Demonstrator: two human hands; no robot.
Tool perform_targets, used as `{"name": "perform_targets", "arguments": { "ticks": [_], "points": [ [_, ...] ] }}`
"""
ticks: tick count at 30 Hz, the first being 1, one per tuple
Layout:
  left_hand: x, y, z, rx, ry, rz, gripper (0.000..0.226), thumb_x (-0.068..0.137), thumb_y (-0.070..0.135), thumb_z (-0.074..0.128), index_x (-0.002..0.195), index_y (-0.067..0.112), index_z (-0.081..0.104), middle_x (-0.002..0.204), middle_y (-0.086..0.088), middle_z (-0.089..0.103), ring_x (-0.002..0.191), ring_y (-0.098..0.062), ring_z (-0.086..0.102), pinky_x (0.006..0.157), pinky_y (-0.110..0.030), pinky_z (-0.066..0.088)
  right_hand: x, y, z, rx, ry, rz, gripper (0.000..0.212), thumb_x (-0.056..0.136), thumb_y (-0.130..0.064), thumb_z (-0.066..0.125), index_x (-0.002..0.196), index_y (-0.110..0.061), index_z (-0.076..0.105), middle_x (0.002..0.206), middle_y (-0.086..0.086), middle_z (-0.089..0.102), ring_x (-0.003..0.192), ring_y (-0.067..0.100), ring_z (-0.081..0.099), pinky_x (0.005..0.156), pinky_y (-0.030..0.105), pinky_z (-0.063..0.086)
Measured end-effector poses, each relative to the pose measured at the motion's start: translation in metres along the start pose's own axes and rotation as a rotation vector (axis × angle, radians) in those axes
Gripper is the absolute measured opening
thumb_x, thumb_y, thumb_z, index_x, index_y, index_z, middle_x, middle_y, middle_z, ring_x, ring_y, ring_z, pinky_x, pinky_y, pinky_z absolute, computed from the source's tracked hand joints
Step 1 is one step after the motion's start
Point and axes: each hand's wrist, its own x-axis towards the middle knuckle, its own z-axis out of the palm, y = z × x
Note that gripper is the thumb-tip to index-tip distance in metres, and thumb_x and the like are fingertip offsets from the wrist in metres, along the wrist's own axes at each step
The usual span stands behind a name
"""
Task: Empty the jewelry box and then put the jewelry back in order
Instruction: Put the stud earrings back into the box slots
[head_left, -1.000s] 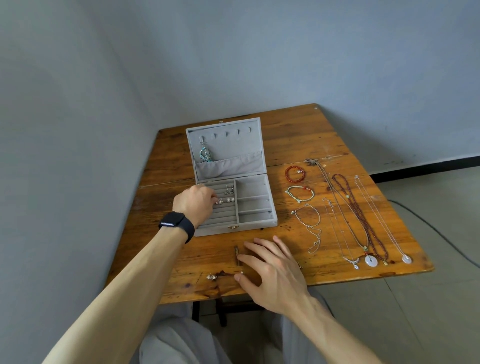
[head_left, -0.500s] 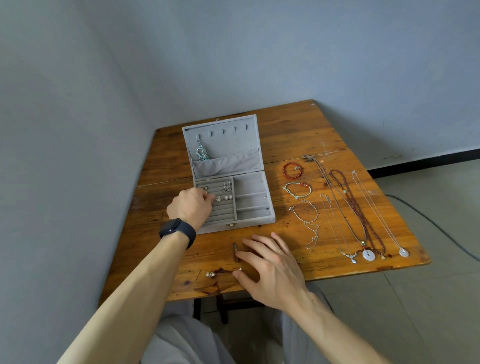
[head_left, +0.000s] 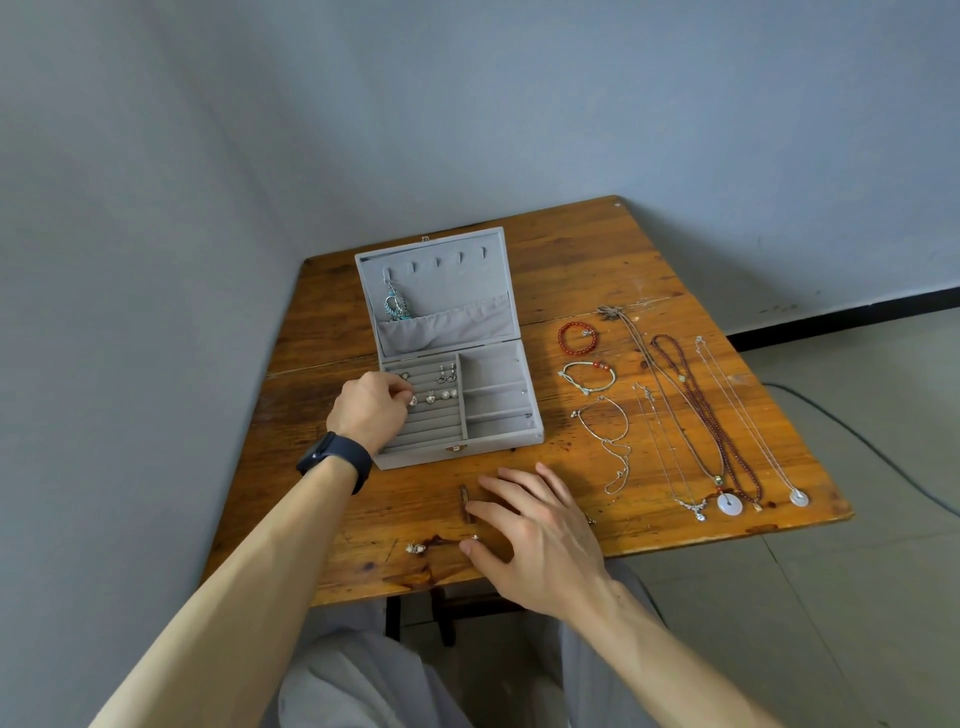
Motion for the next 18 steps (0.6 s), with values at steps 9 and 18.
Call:
{"name": "perform_targets", "arguments": {
  "ticks": [9,18],
  "points": [
    [0.024,0.004,-0.012,0.029,-0.179,0.144,0.004,0.093,0.02,0.069,0.092,0.022,0.072,0.087,0.006,0.069,0.081,-0.006,0.061,0.064,-0.016,0.045,0.0,0.0,0.001,0.015,0.016,0.0,0.041,0.091,-0.059,0.056,0.118,-0.032,0.071,0.137,-0.007,0.061,0.135,0.014,0.047,0.122,0.046,0.022],
    [0.035,0.004,-0.013,0.105,-0.236,0.125,0.006,0.093,0.02,0.069,0.094,0.02,0.075,0.089,0.003,0.07,0.085,-0.011,0.064,0.072,-0.024,0.05,0.0,0.001,0.003,0.015,0.014,-0.006,0.041,0.092,-0.061,0.053,0.118,-0.034,0.07,0.138,-0.008,0.061,0.135,0.013,0.047,0.123,0.045,0.02]
  ]
}}
